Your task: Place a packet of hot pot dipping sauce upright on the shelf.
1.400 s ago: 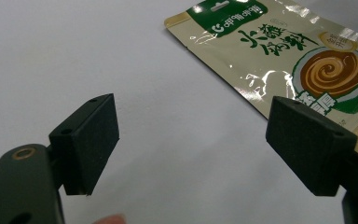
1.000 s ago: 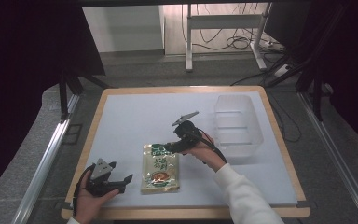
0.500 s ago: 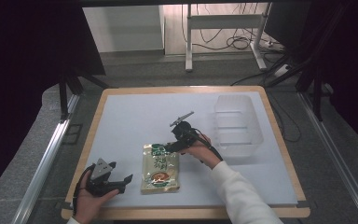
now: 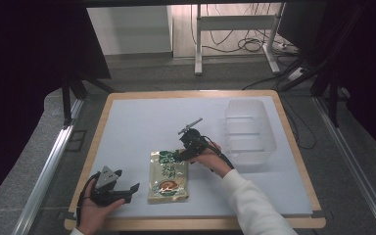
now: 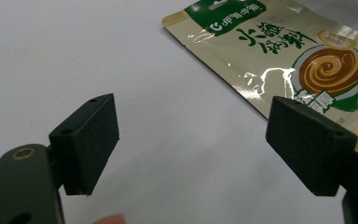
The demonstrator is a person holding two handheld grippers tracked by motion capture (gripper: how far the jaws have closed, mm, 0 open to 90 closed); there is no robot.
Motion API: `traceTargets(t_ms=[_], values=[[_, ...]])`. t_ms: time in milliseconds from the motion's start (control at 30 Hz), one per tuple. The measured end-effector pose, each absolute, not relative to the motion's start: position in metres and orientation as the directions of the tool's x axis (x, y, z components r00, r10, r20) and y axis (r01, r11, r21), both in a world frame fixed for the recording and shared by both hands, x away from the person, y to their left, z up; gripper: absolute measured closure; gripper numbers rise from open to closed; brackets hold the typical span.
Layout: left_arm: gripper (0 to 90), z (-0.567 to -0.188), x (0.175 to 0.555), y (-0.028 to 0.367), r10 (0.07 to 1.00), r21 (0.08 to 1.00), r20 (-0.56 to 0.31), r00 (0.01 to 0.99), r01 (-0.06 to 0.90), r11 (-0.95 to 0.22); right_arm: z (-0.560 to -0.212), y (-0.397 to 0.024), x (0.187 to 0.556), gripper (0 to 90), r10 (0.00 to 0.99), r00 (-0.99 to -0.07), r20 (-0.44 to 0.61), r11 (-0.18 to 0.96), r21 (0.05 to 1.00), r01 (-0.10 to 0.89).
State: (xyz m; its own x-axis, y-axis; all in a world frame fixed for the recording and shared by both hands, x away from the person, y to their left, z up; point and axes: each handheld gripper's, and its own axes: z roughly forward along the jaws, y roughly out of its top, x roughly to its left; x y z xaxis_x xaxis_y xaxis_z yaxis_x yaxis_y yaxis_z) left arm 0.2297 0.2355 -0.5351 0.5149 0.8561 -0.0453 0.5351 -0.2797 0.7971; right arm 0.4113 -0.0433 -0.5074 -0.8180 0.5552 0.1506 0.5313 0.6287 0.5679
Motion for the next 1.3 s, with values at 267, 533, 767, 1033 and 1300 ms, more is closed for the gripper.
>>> traceTargets(t_ms=[267,533,767,1033,1300], values=[[17.2,-0.535,0.230,0.235,0.856,0.797,-0.045,0.515,0.535,-0.280,-0.512,-0.044,0.412,29.9,0.562,-0.812,0.158,0.631,0.553,0.544],[17.2,-0.535,0.230,0.235,0.854,0.796,-0.046,0.519,0.535,-0.282,-0.516,-0.042,0.410,34.0,0.544,-0.822,0.171,0.644,0.543,0.539],[17.2,-0.535,0.230,0.236,0.853,0.796,-0.046,0.519,0.535,-0.282,-0.506,-0.049,0.410,38.6,0.509,-0.827,0.236,0.616,0.571,0.542],[17.2,-0.535,0.230,0.235,0.854,0.797,-0.045,0.518,0.534,-0.282,-0.499,-0.051,0.406,41.1,0.421,-0.861,0.286,0.628,0.593,0.504],[17.2,-0.535,0.230,0.236,0.854,0.796,-0.046,0.519,0.535,-0.282,-0.519,-0.048,0.409,40.7,0.432,-0.856,0.284,0.653,0.557,0.514]])
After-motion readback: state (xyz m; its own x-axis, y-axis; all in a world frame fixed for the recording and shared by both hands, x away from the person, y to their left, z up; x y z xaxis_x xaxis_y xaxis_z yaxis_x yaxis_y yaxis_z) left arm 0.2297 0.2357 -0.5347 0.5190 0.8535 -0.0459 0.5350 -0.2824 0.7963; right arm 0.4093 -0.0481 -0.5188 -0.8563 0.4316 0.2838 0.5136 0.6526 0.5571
